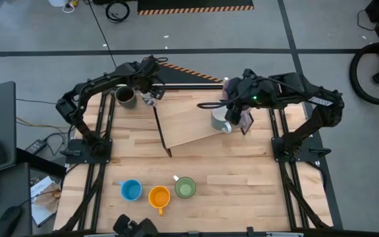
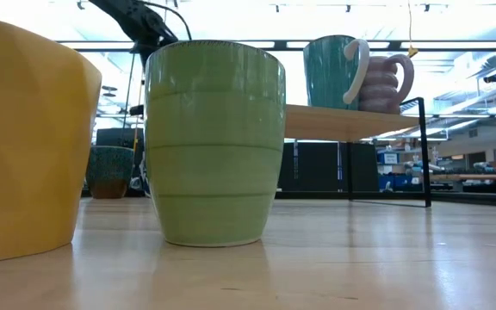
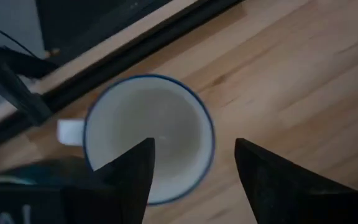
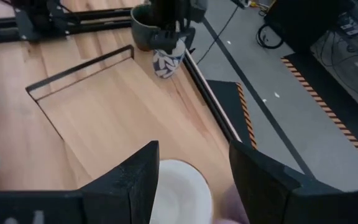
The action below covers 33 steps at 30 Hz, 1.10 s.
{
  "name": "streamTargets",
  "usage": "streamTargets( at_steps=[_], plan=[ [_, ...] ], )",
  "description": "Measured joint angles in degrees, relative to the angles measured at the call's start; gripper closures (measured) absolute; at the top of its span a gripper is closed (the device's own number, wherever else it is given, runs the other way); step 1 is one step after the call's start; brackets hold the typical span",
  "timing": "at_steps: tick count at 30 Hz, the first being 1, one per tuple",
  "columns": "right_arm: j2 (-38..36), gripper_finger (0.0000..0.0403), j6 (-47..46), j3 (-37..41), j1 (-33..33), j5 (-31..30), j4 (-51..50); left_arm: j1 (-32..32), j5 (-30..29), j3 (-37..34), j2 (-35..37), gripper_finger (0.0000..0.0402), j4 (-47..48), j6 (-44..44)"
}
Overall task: Place coffee mugs
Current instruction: Put the blue patterned mug on the shelf
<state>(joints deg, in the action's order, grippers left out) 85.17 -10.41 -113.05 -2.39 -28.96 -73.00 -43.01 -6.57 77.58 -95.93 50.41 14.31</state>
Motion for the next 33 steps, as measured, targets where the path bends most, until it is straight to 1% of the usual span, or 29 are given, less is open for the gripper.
streamTargets(
  at_steps=[2, 9, 17, 23, 27, 33],
  plan=[
    [0.0, 0.0202, 0.1, 1.6, 0.2, 0.7, 1.9, 0.2, -1.6, 0.0, -0.7, 0.0172, -0.4, -2.3],
    [0.0, 0.0202, -1.8, 4.9, 0.1, 3.5, 5.4, 1.0, -1.1, 0.0, -3.6, 0.0191, -0.5, -8.7],
    [0.0, 0.0202, -2.2, 6.0, -0.5, 3.4, 8.0, 1.1, -1.1, 0.0, -8.2, 0.0213, -0.3, -9.7],
    [0.0, 0.0202, -4.1, 6.0, -0.5, 3.0, 8.3, 1.1, -1.1, 0.0, -9.6, 0.0233, 0.0, -10.0],
    [0.0, 0.0202, -4.0, 6.0, -0.5, 1.7, 8.3, 1.4, -1.1, 0.0, -9.6, 0.0266, 0.3, -11.7],
    [0.0, 0.0202, -2.1, 6.0, -0.5, 1.6, 8.1, 1.5, -1.0, 0.0, -9.6, 0.0345, 1.0, -12.7]
  ],
)
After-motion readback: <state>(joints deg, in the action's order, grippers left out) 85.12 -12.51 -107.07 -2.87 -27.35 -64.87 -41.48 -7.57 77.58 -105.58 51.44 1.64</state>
